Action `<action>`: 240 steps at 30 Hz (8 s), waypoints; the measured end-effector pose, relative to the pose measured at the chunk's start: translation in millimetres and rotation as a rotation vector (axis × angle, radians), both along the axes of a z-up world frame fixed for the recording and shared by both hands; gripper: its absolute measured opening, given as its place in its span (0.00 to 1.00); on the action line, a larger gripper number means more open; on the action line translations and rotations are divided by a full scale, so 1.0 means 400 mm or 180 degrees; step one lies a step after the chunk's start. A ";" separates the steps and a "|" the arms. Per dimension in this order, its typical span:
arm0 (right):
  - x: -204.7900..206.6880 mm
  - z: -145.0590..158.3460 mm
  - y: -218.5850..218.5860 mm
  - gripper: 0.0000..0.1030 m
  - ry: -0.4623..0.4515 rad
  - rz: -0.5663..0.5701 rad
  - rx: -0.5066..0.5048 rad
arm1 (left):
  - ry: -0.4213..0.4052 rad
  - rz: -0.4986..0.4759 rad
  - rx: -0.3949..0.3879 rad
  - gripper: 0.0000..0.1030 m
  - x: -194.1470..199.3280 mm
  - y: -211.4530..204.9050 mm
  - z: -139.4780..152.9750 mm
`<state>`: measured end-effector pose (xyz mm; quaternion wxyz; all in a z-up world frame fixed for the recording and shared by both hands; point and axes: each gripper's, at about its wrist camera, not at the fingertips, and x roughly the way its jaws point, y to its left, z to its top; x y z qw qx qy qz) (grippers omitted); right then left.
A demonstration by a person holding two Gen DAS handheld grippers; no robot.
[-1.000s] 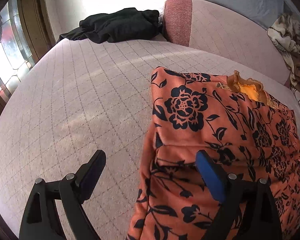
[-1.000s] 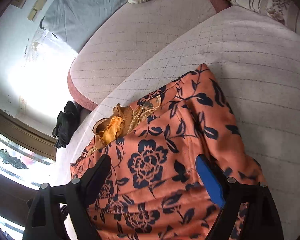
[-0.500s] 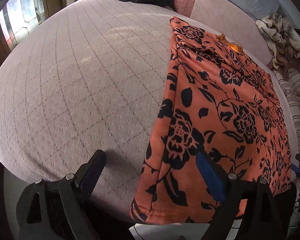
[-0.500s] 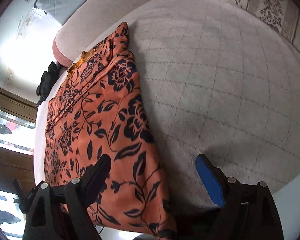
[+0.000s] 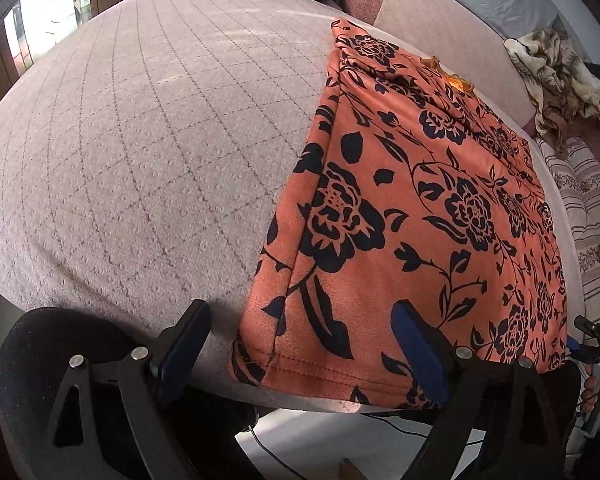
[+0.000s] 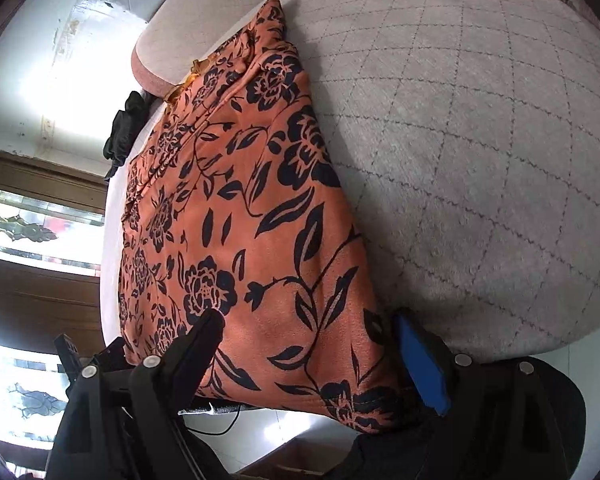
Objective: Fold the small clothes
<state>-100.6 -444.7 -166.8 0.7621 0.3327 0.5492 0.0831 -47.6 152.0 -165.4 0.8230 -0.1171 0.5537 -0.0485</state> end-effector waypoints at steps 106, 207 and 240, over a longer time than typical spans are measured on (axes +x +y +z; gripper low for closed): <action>-0.036 -0.029 -0.064 0.07 -0.0116 -0.0202 0.0672 | 0.0117 -0.0154 0.0211 0.07 0.016 -0.043 0.010; 0.034 0.089 -0.088 0.07 -0.0714 -0.0086 0.1045 | -0.0347 -0.0227 0.0422 0.07 0.103 -0.097 0.177; 0.077 0.078 -0.062 0.07 -0.0661 0.0023 0.1058 | -0.0381 -0.0176 0.0335 0.07 0.101 -0.081 0.150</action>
